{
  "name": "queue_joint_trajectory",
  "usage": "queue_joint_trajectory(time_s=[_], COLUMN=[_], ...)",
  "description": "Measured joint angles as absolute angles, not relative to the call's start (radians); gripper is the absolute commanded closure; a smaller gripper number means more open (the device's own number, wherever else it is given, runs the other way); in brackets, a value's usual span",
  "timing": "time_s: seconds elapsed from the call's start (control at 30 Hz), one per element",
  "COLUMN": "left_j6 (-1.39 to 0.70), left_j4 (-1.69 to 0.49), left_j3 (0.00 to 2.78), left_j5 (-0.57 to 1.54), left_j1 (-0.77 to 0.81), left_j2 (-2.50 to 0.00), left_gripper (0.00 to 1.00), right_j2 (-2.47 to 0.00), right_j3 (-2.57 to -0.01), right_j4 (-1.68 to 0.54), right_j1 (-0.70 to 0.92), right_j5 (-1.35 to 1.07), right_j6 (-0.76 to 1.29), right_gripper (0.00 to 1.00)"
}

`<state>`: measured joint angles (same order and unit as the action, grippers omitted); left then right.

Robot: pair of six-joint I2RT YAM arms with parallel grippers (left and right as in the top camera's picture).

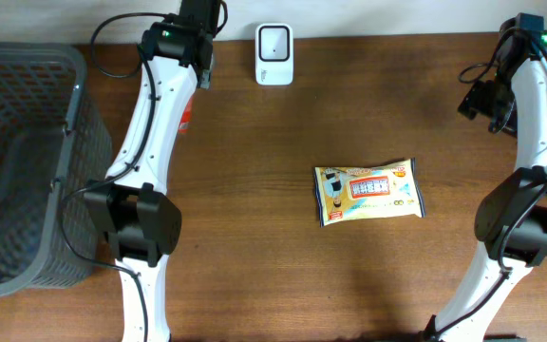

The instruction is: Scan the item barcode

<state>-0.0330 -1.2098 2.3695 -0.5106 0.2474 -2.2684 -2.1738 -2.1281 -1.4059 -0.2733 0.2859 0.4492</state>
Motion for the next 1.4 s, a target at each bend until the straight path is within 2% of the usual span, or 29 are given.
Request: queue_joint_trajectory(time_s=[0.3, 0.4, 0.43, 0.47, 0.53, 0.57, 0.7, 0.73, 0.77, 0.8, 0.83, 0.97, 1.07, 1.13, 1.2, 1.23, 1.3, 1.33, 1.4], left_j6=[-0.150, -0.155, -0.155, -0.155, -0.160, -0.165, -0.170, -0.169, -0.169, -0.168, -0.170, -0.173, -0.173, -0.173, -0.210, -0.237, -0.255, -0.259, -0.263], left_j4=[-1.207, -1.208, -1.207, -1.208, -1.207, -1.205, -1.291, -1.298, -1.308, -1.325, -1.328, -1.329, -1.340, -1.315, -1.273, -1.253, -1.243, -1.243, -1.244], left_j3=[2.257, 2.257, 2.257, 2.257, 2.257, 2.257, 2.321, 2.344, 2.364, 2.386, 2.406, 2.411, 2.411, 2.400, 2.369, 2.347, 2.329, 2.329, 2.329], left_j5=[-0.685, -0.481, -0.347, -0.236, -0.067, 0.036, 0.160, 0.163, 0.161, 0.141, 0.094, -0.043, -0.058, -0.081, -0.106, -0.114, -0.121, -0.123, -0.125], left_j1=[0.307, 0.429, 0.482, 0.521, 0.539, 0.542, 0.501, 0.476, 0.454, 0.430, 0.389, 0.225, 0.195, 0.186, 0.141, 0.106, 0.070, 0.071, 0.077], left_j2=[-2.353, -2.353, -2.353, -2.353, -2.353, -2.353, -2.353, -2.353, -2.353, -2.353, -2.353, -2.353, -2.353, -2.353, -2.353, -2.353, -2.353, -2.353, -2.353], left_gripper=[1.00, 1.00, 0.95, 0.50, 0.48, 0.43, 0.43, 0.34, 0.18, 0.12, 0.01, 0.01, 0.01, 0.01, 0.01, 0.01, 0.01, 0.01, 0.01], right_j2=[-2.174, -2.174, -2.174, -2.174, -2.174, -2.174, -2.174, -2.174, -2.174, -2.174, -2.174, -2.174, -2.174, -2.174, -2.174, -2.173, -2.173, -2.174, -2.172], right_j3=[-2.128, -2.128, -2.128, -2.128, -2.128, -2.128, -2.128, -2.128, -2.128, -2.128, -2.128, -2.128, -2.128, -2.129, -2.128, -2.119, -2.088, -2.048, -1.991], right_j4=[-1.407, -1.406, -1.406, -1.406, -1.406, -1.406, -1.407, -1.406, -1.406, -1.406, -1.406, -1.406, -1.329, -1.340, -1.346, -1.346, -1.337, -1.317, -1.228], right_j1=[-0.273, -0.273, -0.274, -0.273, -0.273, -0.273, -0.273, -0.273, -0.273, -0.273, -0.274, -0.273, -0.274, -0.273, -0.265, -0.216, -0.116, 0.026, 0.195], right_j5=[0.286, 0.286, 0.286, 0.286, 0.286, 0.286, 0.286, 0.286, 0.286, 0.286, 0.286, 0.286, 0.253, 0.076, -0.256, -0.460, -0.542, -0.540, -0.508], right_j6=[0.450, 0.449, 0.450, 0.450, 0.449, 0.449, 0.450, 0.450, 0.450, 0.450, 0.450, 0.450, 0.449, 0.449, 0.425, 0.374, 0.364, 0.458, 0.682], right_gripper=[0.01, 0.01, 0.01, 0.01, 0.01, 0.01, 0.01, 0.01, 0.01, 0.01, 0.01, 0.01, 0.01, 0.01, 0.01, 0.01, 0.01, 0.01, 0.01])
